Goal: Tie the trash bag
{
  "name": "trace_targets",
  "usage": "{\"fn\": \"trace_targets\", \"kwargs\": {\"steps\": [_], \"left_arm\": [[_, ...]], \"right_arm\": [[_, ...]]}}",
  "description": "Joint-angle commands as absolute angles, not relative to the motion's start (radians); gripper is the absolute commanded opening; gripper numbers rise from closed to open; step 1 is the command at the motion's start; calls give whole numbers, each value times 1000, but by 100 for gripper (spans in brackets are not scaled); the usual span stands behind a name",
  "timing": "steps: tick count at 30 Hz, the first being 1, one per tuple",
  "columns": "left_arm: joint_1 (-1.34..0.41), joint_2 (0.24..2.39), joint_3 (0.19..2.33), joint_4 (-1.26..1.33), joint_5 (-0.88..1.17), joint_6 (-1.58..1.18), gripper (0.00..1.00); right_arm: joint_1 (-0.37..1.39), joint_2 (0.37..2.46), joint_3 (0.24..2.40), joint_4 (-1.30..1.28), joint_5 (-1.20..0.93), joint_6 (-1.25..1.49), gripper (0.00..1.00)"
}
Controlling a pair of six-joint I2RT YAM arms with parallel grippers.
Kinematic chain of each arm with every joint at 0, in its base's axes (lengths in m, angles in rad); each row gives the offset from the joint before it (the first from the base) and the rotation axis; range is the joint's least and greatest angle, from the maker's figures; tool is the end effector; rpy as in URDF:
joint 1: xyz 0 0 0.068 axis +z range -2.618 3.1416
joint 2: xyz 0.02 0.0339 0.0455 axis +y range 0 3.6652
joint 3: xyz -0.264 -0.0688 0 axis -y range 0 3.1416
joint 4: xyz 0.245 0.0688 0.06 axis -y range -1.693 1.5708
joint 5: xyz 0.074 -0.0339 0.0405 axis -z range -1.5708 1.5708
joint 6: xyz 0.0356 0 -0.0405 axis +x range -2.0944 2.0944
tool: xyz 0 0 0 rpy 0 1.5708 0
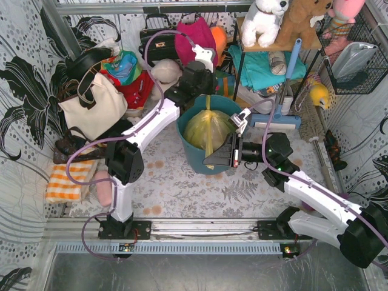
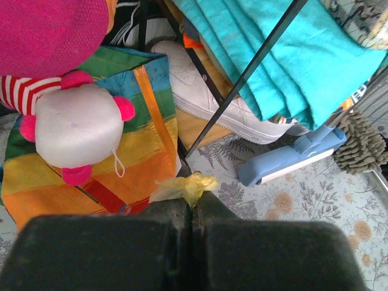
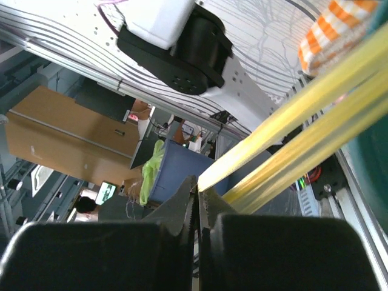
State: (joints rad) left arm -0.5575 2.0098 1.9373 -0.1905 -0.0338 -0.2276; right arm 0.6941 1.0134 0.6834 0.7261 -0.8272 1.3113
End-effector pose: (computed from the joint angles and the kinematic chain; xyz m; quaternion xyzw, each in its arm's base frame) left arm 0.4137 -0.2565 0.3661 0.1202 0.7845 -0.2203 0.5671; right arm 0.1539 0.1622 0.3528 -0.1646 0.5851 0.7623 0.2224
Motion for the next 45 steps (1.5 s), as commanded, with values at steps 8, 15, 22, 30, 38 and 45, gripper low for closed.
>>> {"fn": "trace_targets", "kwargs": {"steps": [8, 15, 22, 30, 38, 45], "left_arm": [[-494, 2089, 2007, -166, -85, -231, 0], [-494, 1980, 1915, -93, -53, -251, 17], [-494, 1889, 1890, -66, -42, -258, 50], [-493, 1804, 1938, -84, -61, -214, 63], [-489, 1699, 1931, -118, -151, -152, 69], [-481, 1541, 1701, -84, -245, -150, 74]], "right_arm": [[724, 961, 625, 758, -1002, 1322, 0], [724, 944, 763, 497, -990, 1176, 46], [721, 923, 1072, -72, -848, 824, 60], [719, 990, 1400, -557, -506, 524, 63], [719, 1057, 1608, -709, -216, 366, 78], [719, 1043, 1617, -716, 108, 320, 80]]}}
